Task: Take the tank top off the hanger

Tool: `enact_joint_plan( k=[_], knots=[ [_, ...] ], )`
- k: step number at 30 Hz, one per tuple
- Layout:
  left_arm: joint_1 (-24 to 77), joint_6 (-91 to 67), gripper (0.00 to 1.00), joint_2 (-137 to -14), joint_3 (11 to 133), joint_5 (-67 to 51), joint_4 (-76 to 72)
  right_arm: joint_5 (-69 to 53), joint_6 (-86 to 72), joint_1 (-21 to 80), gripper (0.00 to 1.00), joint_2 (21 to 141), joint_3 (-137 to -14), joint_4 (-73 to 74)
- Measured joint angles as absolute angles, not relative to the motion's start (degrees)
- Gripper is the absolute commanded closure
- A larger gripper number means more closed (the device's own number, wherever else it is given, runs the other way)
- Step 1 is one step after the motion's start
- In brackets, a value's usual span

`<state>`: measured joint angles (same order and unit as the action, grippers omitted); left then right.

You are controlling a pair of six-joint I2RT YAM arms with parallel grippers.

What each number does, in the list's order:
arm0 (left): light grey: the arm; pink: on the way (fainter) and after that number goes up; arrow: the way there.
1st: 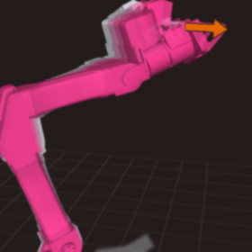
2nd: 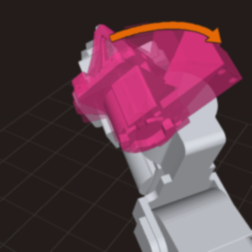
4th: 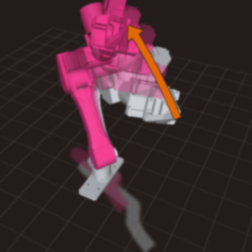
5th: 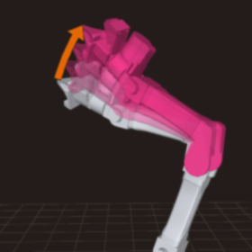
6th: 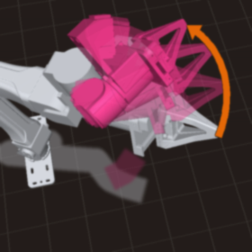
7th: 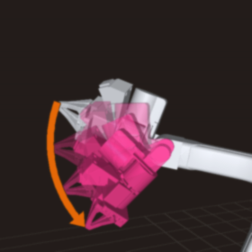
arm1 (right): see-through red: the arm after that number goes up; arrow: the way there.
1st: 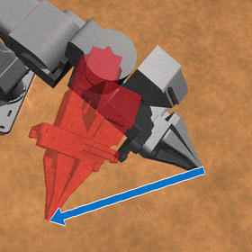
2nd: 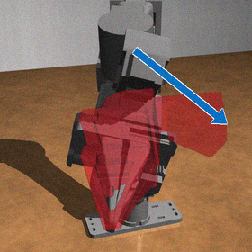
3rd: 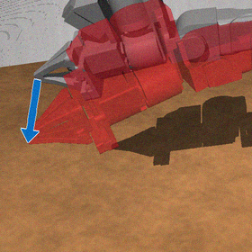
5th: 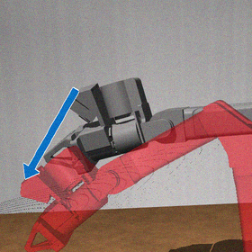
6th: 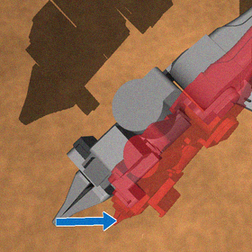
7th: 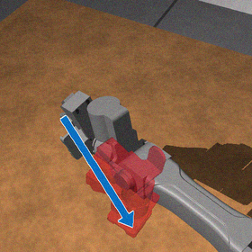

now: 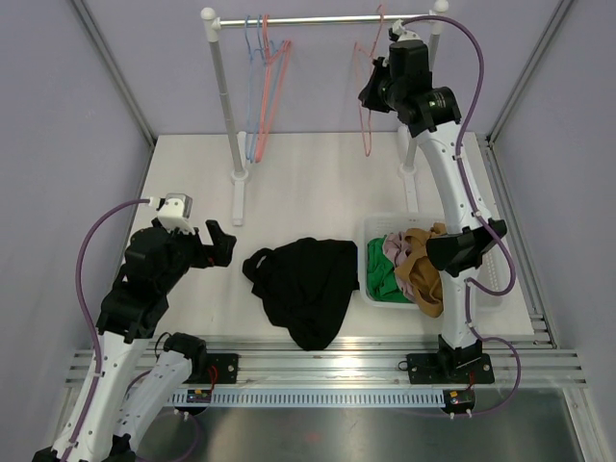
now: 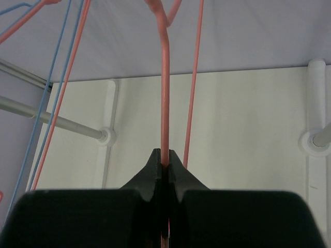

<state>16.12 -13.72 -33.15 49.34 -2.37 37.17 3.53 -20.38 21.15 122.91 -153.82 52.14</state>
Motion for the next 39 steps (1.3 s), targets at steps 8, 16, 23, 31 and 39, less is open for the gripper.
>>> enact_joint_plan(
  k=[8,16,23,31,39],
  knots=[
    [16.1,-14.0,0.01,-34.9,49.4,-3.7,37.1,3.1,-20.6,21.1,0.24,122.4,-149.6,52.4],
    [17.2,-18.0,0.01,-43.1,51.0,-3.6,38.2,1.8,-18.8,21.0,0.01,114.4,-142.8,53.2],
    [29.1,-24.4,0.01,-47.5,51.4,3.9,38.2,1.0,-16.5,21.0,0.01,93.5,-126.1,51.5],
    [42.3,-29.0,0.01,-59.0,49.2,10.1,32.8,-4.9,-15.5,20.9,0.0,61.3,-95.0,46.1],
    [47.5,-30.2,0.01,-73.8,48.9,12.7,26.3,-17.3,-18.0,20.9,0.01,36.6,-70.1,42.1]
  ],
)
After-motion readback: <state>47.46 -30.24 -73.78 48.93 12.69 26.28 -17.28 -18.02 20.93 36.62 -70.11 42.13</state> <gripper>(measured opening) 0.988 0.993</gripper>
